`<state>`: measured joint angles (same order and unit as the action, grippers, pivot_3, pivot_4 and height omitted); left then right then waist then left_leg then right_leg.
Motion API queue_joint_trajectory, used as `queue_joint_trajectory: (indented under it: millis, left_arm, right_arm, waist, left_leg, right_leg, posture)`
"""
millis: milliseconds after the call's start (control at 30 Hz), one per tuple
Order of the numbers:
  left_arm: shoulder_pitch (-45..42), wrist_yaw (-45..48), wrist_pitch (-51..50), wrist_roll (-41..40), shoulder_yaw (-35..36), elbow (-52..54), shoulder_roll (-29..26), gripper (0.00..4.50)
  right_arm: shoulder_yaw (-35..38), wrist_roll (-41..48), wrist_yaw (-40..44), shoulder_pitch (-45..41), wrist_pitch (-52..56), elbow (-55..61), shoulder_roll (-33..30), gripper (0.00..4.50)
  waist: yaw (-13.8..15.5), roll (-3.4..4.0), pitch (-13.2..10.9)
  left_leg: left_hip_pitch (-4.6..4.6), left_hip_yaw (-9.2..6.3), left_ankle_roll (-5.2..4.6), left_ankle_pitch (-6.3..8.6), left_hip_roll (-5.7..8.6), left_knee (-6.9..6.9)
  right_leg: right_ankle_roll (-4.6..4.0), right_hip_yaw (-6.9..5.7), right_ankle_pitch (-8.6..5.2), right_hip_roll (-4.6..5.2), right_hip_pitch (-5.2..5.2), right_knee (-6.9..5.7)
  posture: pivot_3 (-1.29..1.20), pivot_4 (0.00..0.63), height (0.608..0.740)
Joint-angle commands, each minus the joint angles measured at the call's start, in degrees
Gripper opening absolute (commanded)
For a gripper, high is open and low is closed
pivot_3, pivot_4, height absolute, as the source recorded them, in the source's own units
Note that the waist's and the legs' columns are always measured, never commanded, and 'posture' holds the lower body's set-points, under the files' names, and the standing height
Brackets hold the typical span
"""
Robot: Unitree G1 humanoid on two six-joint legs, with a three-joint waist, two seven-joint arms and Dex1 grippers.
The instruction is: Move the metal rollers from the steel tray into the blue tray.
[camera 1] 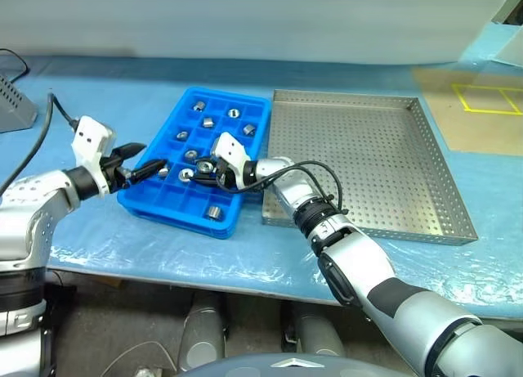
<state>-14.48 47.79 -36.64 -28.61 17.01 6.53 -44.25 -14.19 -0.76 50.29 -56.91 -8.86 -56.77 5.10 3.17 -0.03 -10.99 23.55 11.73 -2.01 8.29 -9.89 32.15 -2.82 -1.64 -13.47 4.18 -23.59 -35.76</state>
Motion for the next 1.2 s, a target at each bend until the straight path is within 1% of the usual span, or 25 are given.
queue_joint_trajectory:
  millis: [33, 100, 167, 200, 300, 333, 367, 500, 600, 633, 733, 767, 800, 900, 1000, 1067, 1200]
  left_arm:
    - [-1.33, -0.24, 0.99, -0.56, 1.13, 1.73, -0.98, 3.61]
    - [-2.18, -0.75, 0.93, -0.58, 0.52, 1.66, -0.31, 3.61]
    - [-2.54, -1.21, 0.84, -0.57, -0.30, 2.09, 0.41, 3.61]
    - [-2.58, -1.27, 0.85, -0.64, -0.56, 2.19, 0.71, 3.61]
    - [-2.52, -1.25, 0.94, -0.72, -1.03, 2.35, 1.18, 3.61]
    - [-2.52, -1.28, 0.95, -0.72, -1.16, 2.36, 1.25, 3.61]
    - [-2.57, -1.30, 0.93, -0.71, -1.27, 2.37, 1.30, 3.61]
    - [-3.42, -1.16, 0.50, -1.02, -2.04, 2.85, 1.45, 3.61]
    - [-4.18, -0.97, 0.41, -1.48, -2.88, 3.22, 2.05, 3.61]
    - [-4.35, -1.01, 0.54, -1.41, -3.32, 3.04, 2.42, 3.61]
    - [-4.81, -1.19, 0.97, -0.87, -4.83, 2.53, 3.40, 3.61]
    - [-4.92, -1.18, 1.07, -0.73, -5.13, 2.42, 3.59, 3.61]
    - [-5.65, -1.52, 0.95, -0.59, -5.89, 1.99, 4.31, 3.61]
    - [-7.70, -1.51, 1.90, 0.26, -8.41, 0.14, 6.47, 3.61]
    - [-10.44, -1.79, 3.25, 1.36, -11.19, -2.04, 9.36, 3.61]
    - [-12.60, -2.22, 4.38, 2.32, -12.70, -4.16, 11.50, 3.61]
    - [-16.96, -3.62, 7.53, 4.90, -14.75, -9.96, 15.84, 3.61]
  right_arm:
    - [-0.30, -0.67, 0.18, 0.93, -0.76, 0.28, 0.96, 1.85]
    - [-0.20, -1.43, -1.37, 0.53, -1.49, -0.23, 1.08, 1.85]
    - [0.45, -1.69, -2.82, -0.05, -2.64, -0.99, 0.97, 2.58]
    - [0.80, -2.19, -4.81, -0.60, -3.09, -1.79, 0.76, 2.80]
    - [1.37, -3.53, -9.99, -2.34, -2.56, -4.46, -0.03, 3.86]
    - [1.56, -3.74, -10.76, -2.65, -2.82, -4.91, -0.32, 4.14]
    - [1.70, -3.83, -11.19, -2.83, -3.18, -5.12, -0.54, 4.14]
    - [2.82, -1.32, -5.53, -1.44, -3.14, -0.94, -1.44, 4.14]
    - [6.21, 6.35, 2.09, 2.02, 3.22, 12.27, -3.55, 4.14]
    - [6.71, 8.82, 4.77, 4.31, 6.45, 18.79, -5.45, 4.14]
    - [6.93, 12.77, 8.59, 10.49, 14.33, 34.08, -11.17, 4.14]
    - [6.83, 13.41, 8.74, 11.78, 16.13, 37.14, -12.41, 4.14]
    - [7.53, 14.16, 9.10, 14.15, 17.90, 41.44, -15.30, 4.14]
    - [11.07, 14.23, 5.72, 18.79, 22.21, 47.83, -22.14, 4.14]
    - [15.08, 14.00, 1.25, 21.97, 24.18, 49.07, -26.51, 4.14]
    - [17.02, 13.30, -1.54, 24.10, 24.19, 49.28, -28.46, 4.14]
    - [19.49, 12.57, -7.10, 26.80, 24.01, 49.69, -30.15, 4.14]
  waist:
    - [0.46, 0.00, 0.00]
    - [0.83, 0.00, 0.00]
    - [0.86, 0.00, 0.00]
    - [0.86, 0.00, 0.00]
    - [0.80, 0.00, 0.00]
    - [0.81, 0.00, 0.00]
    - [0.82, 0.00, 0.00]
    - [0.84, 0.00, 0.00]
    - [1.11, -0.01, -0.02]
    - [1.18, -0.02, -0.01]
    - [1.45, -0.05, 0.00]
    - [1.51, -0.05, 0.01]
    - [1.45, -0.05, 0.01]
    - [1.67, -0.05, 0.01]
    - [1.37, -0.05, 0.00]
    - [1.16, -0.05, 0.01]
    - [0.39, -0.05, 0.01]
  left_leg:
    - [-0.04, 0.00, 0.01, 0.00, 0.00, 0.00]
    - [-0.20, 0.00, 0.01, 0.00, 0.00, -0.01]
    - [-0.27, 0.00, 0.02, 0.00, 0.01, -0.03]
    - [-0.31, 0.00, 0.03, 0.00, 0.01, -0.04]
    - [-0.32, 0.00, 0.06, -0.01, 0.02, -0.05]
    - [-0.32, 0.00, 0.06, -0.02, 0.01, -0.06]
    - [-0.31, 0.00, 0.07, -0.02, 0.01, -0.07]
    - [-0.25, 0.01, 0.05, -0.01, 0.03, -0.09]
    - [-0.13, 0.00, 0.03, 0.01, 0.03, -0.08]
    - [-0.07, 0.00, 0.02, 0.01, 0.04, -0.06]
    - [-0.04, 0.00, -0.01, 0.02, 0.05, -0.04]
    - [-0.06, 0.00, -0.01, 0.02, 0.05, -0.03]
    - [-0.09, 0.00, -0.01, 0.02, 0.04, -0.04]
    - [-0.20, -0.01, 0.03, -0.01, 0.04, -0.06]
    - [-0.30, 0.02, 0.06, -0.02, 0.08, -0.05]
    - [-0.33, 0.03, 0.06, -0.03, 0.08, -0.04]
    - [-0.31, 0.03, 0.05, -0.03, 0.08, -0.05]
  right_leg:
    - [0.00, 0.00, 0.00, 0.00, 0.04, -0.01]
    - [0.00, 0.01, 0.00, 0.00, 0.19, -0.01]
    - [0.00, 0.02, 0.00, 0.00, 0.25, 0.00]
    - [0.00, 0.04, 0.00, 0.00, 0.27, 0.00]
    - [0.00, 0.05, 0.00, 0.00, 0.27, -0.01]
    - [0.00, 0.05, 0.00, 0.00, 0.27, -0.01]
    - [0.00, 0.04, 0.00, 0.00, 0.26, 0.00]
    - [0.00, 0.04, 0.00, 0.00, 0.26, 0.06]
    - [0.01, 0.01, -0.01, 0.00, 0.20, 0.12]
    - [0.01, 0.02, 0.00, 0.00, 0.16, 0.11]
    - [0.02, 0.01, 0.00, 0.00, 0.16, 0.12]
    - [0.02, 0.01, 0.00, 0.00, 0.18, 0.13]
    - [0.02, 0.01, 0.00, 0.00, 0.19, 0.12]
    - [0.03, 0.01, 0.00, 0.00, 0.26, 0.10]
    - [0.04, 0.09, 0.00, 0.00, 0.32, 0.10]
    - [0.04, 0.11, 0.00, 0.00, 0.34, 0.09]
    - [0.04, 0.11, 0.00, -0.01, 0.32, 0.10]
  posture:
    - [0.09, 0.150, 0.740]
    - [0.09, 0.150, 0.740]
    - [0.09, 0.150, 0.740]
    - [0.09, 0.150, 0.740]
    - [0.08, 0.150, 0.740]
    - [0.08, 0.150, 0.740]
    - [0.07, 0.150, 0.740]
    - [0.06, 0.150, 0.740]
    - [0.05, 0.150, 0.740]
    - [0.04, 0.150, 0.740]
    - [0.03, 0.150, 0.740]
    - [0.02, 0.150, 0.740]
    - [0.02, 0.150, 0.740]
    - [-0.01, 0.150, 0.740]
    - [-0.05, 0.150, 0.740]
    - [-0.07, 0.150, 0.740]
    - [-0.10, 0.150, 0.740]
